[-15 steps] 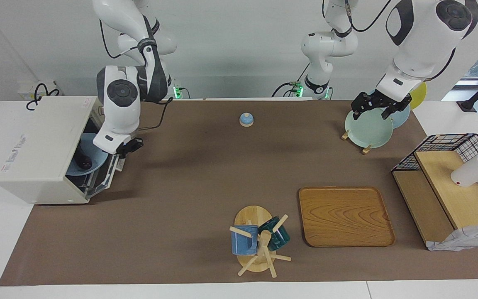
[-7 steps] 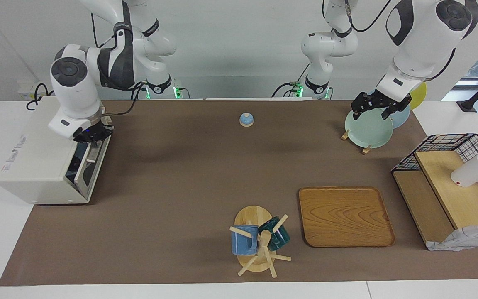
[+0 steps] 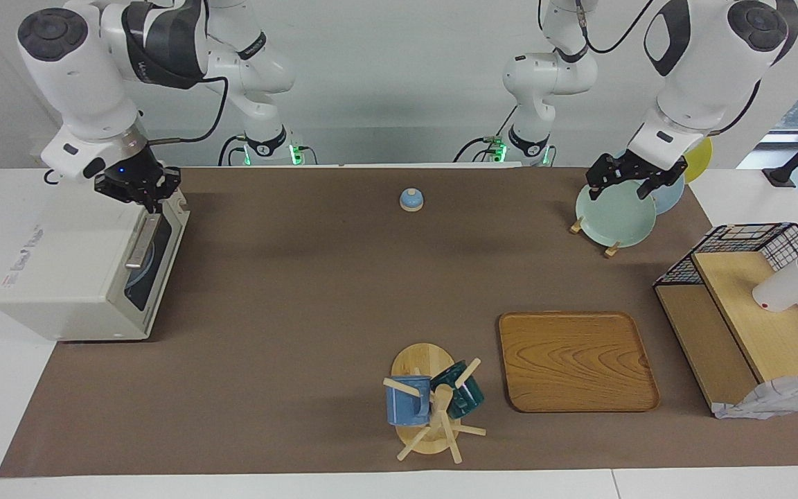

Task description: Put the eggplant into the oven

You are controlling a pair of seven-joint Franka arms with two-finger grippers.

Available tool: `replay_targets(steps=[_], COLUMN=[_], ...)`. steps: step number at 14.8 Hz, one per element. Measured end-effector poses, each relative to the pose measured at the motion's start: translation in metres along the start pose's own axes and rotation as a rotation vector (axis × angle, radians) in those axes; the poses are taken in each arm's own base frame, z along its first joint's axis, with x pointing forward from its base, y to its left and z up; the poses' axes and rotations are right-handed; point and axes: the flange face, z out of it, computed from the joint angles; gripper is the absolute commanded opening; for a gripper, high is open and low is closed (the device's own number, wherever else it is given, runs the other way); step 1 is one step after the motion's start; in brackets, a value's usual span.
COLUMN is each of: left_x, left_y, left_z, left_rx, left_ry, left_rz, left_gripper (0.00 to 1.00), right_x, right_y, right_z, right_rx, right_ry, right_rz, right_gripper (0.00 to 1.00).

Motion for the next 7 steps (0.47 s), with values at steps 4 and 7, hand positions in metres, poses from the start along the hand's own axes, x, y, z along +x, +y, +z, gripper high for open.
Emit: replay_targets(steps=[4, 7], left_x=[0.0000, 0.0000], left_y=[0.0000, 0.0000], left_z=[0.0000, 0.0000], left_rx=[0.000, 0.000], left_ry=[0.000, 0.000], left_rz=[0.000, 0.000], left_gripper=[1.00, 1.00], right_x=[0.0014, 0.0004], right_y=[-0.0001, -0.0018], right_z=[0.0032, 0.0017], right_rx=[0.018, 0.021], right_ry=[-0.003, -0.012], right_rz=[0.011, 0.026], right_gripper=[1.00, 1.00])
